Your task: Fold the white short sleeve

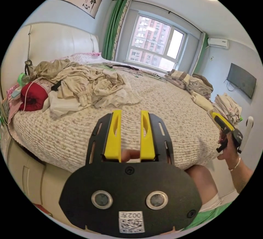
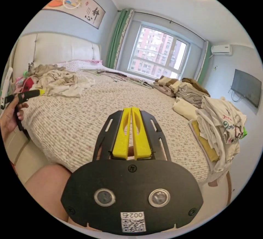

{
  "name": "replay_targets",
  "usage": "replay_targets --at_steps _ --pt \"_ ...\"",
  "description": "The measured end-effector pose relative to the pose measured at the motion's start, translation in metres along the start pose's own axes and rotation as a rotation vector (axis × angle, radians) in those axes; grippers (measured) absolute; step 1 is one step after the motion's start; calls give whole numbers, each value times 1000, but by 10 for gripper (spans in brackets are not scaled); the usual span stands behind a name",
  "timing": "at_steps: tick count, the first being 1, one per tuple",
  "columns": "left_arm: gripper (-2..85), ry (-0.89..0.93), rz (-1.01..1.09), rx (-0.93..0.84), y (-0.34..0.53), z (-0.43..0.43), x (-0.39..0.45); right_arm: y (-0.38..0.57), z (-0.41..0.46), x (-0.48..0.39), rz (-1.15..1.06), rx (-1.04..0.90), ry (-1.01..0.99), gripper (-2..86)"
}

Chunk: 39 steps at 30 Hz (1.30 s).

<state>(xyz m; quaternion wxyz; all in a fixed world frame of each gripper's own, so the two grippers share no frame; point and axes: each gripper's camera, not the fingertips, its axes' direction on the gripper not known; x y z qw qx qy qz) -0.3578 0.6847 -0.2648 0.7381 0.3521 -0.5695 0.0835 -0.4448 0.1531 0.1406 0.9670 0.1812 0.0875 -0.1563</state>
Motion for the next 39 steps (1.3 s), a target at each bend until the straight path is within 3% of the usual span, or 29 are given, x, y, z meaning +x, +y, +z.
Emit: replay_targets --at_steps 9,18,27,39 --pt "-12 -147 48 53 -52 71 32 -52 98 23 154 -138 -123 -9" --pt "-9 -95 44 -331 -53 175 22 -57 175 22 159 -343 -113 -8" --pt "-9 -254 160 -301 -48 182 49 -66 195 48 216 -388 -207 -8" --pt "-10 -168 96 -463 -69 185 27 -75 196 56 186 -471 -196 -8"
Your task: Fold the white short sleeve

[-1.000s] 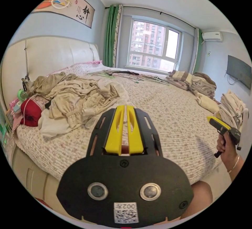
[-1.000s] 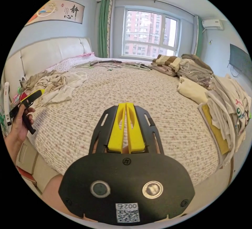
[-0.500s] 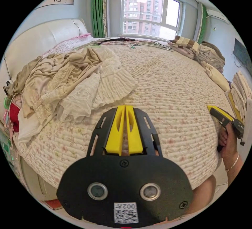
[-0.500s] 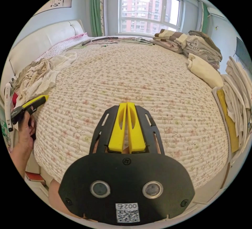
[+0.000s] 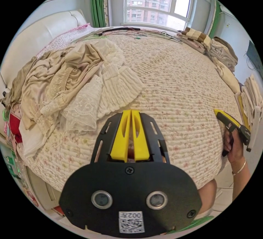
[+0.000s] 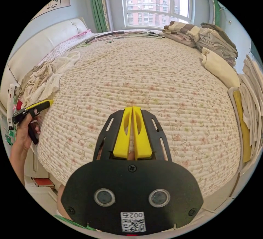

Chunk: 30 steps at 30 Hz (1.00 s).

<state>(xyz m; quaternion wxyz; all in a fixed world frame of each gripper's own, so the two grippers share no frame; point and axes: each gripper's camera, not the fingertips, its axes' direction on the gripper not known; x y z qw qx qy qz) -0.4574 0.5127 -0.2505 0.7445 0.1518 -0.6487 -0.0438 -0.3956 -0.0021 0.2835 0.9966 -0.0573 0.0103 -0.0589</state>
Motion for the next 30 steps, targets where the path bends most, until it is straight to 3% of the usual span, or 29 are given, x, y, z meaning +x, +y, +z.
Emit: replay_targets --at_steps 9,12,17,19,24,27,30 --pt "-9 32 -38 -15 25 -27 -8 21 -40 7 10 15 -70 -7" --pt "-8 108 -67 250 71 -92 -14 63 -108 -15 -106 273 -263 0" --pt "11 131 -4 585 177 -195 -18 179 -223 -74 -232 647 -207 87" --pt "91 111 18 711 230 -234 -24 214 -247 -89 -302 701 -260 115" --pt "171 -5 46 760 312 -288 -28 275 -277 -122 -375 599 -572 244" --pt "193 -96 33 747 351 -297 -22 315 -286 -146 -393 579 -482 261" --pt "176 -174 52 745 380 -298 -16 343 -303 -162 -481 680 -410 207"
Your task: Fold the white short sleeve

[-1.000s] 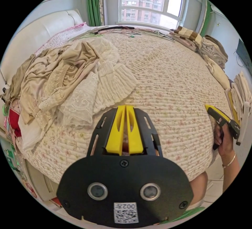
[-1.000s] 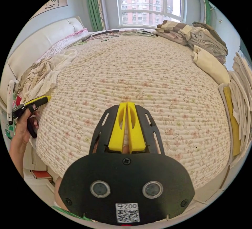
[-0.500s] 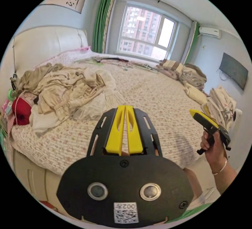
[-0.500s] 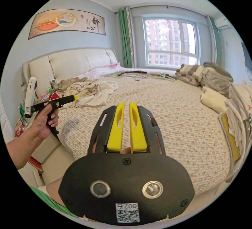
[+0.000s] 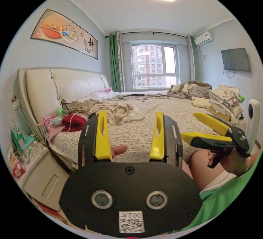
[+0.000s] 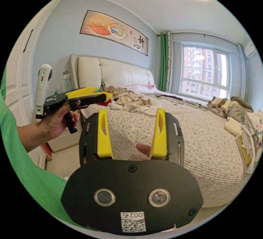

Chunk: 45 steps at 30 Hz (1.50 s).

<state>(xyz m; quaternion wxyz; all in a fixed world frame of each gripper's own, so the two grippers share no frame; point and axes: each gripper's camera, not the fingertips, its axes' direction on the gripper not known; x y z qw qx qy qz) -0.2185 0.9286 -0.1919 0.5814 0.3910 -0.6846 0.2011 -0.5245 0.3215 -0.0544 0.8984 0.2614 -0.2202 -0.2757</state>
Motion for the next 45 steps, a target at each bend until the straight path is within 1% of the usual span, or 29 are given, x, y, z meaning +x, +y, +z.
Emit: replay_targets --at_steps 2,3,4,5,7,9,11,14,16,18,19,20,21,23,25,26,27,29,31,32,34,35,37,39,40,41,43,45 --pt "130 -49 21 14 8 -10 0 -4 -12 -13 -64 10 -18 60" --pt "49 -81 23 18 12 -15 -3 -4 -14 -16 -89 11 -34 33" --pt "4 -86 35 7 12 -17 -7 -3 -16 -23 -111 14 -24 3" --pt "0 -90 34 -10 11 -15 -9 -1 -16 -29 -120 5 9 -4" --pt "-7 -124 12 -69 8 -7 -18 2 -14 -35 -118 -32 1 -7" --pt "-8 -108 0 -69 8 -2 -26 4 -12 -35 -83 -79 -41 -8" --pt "-9 -91 -19 -65 7 3 -34 5 -7 -36 -87 -117 -30 -9" --pt "-8 -10 -29 -66 5 14 -44 6 -2 -39 -82 -121 18 -8" --pt "-5 38 -110 -18 7 16 -55 7 -1 -40 -75 -102 20 -6" --pt "4 45 -156 -32 10 19 -60 8 1 -44 -81 -84 30 -2" --pt "22 51 -166 -44 12 21 -62 9 2 -48 -90 -76 32 6" --pt "31 59 -169 -47 13 22 -62 9 4 -51 -93 -70 30 32" --pt "58 77 -172 -48 16 23 -62 9 5 -53 -92 -66 30 54" --pt "98 92 -184 -63 21 24 -61 8 10 -57 -66 -71 43 139" --pt "123 103 -184 -100 28 25 -57 7 18 -60 -64 -124 39 139" --pt "85 106 -174 -108 30 24 -56 7 20 -61 -66 -148 35 63" --pt "8 124 -111 -115 34 21 -50 7 20 -62 -79 -155 23 25" --pt "-3 141 -70 -130 36 18 -44 7 17 -63 -68 -140 -9 8" --pt "-8 115 -39 -124 38 15 -38 7 15 -65 -55 -122 19 23" --pt "-8 105 -36 -120 38 14 -36 7 17 -67 -56 -128 37 50" --pt "-10 47 -61 -111 38 12 -34 5 20 -68 -48 -165 30 57" --pt "-10 51 -58 -119 37 13 -34 3 22 -67 -53 -196 -19 32" --pt "-6 116 -37 -146 34 16 -34 2 22 -65 -32 -210 -75 16" --pt "1 87 -66 -128 33 16 -37 2 21 -65 6 -181 -21 38" --pt "17 49 -81 -110 32 17 -39 2 23 -68 -6 -187 9 51" --pt "31 37 -85 -114 31 20 -40 1 27 -71 -45 -225 -15 51" --pt "105 52 -76 -203 25 42 -46 0 32 -72 -88 -273 -139 12" --pt "63 31 -48 -196 24 61 -53 1 32 -68 -31 -256 -132 11"
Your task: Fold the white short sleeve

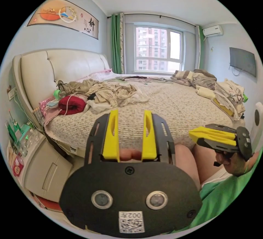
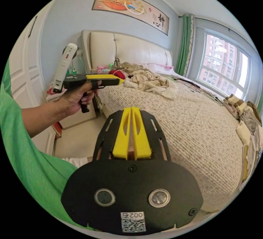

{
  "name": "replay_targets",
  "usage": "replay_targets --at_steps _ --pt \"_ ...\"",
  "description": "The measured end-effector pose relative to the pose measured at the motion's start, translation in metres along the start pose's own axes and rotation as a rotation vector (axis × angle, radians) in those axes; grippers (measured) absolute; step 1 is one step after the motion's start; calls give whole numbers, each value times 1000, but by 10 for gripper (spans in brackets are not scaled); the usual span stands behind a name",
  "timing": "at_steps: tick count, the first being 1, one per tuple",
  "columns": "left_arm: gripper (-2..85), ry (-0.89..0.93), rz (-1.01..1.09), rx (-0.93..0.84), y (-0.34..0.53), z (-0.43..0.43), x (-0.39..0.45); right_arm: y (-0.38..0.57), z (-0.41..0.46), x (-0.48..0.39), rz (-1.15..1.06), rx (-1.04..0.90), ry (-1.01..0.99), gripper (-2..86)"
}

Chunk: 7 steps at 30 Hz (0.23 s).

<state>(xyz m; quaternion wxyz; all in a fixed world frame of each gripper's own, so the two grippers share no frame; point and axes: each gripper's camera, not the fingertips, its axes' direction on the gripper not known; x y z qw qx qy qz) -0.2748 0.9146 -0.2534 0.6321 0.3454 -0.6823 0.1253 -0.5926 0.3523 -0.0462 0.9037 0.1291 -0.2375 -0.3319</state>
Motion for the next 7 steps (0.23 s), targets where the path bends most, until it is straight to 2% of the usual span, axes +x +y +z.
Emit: replay_targets --at_steps 2,4,7 --pt "66 -31 -6 -2 -16 27 -15 0 0 -1 -6 27 62 54" --pt "131 -53 -39 -67 -59 86 -40 -2 0 -1 -21 25 89 77" --pt "168 -159 -68 -160 -117 172 -68 -4 -2 3 -13 33 96 78"
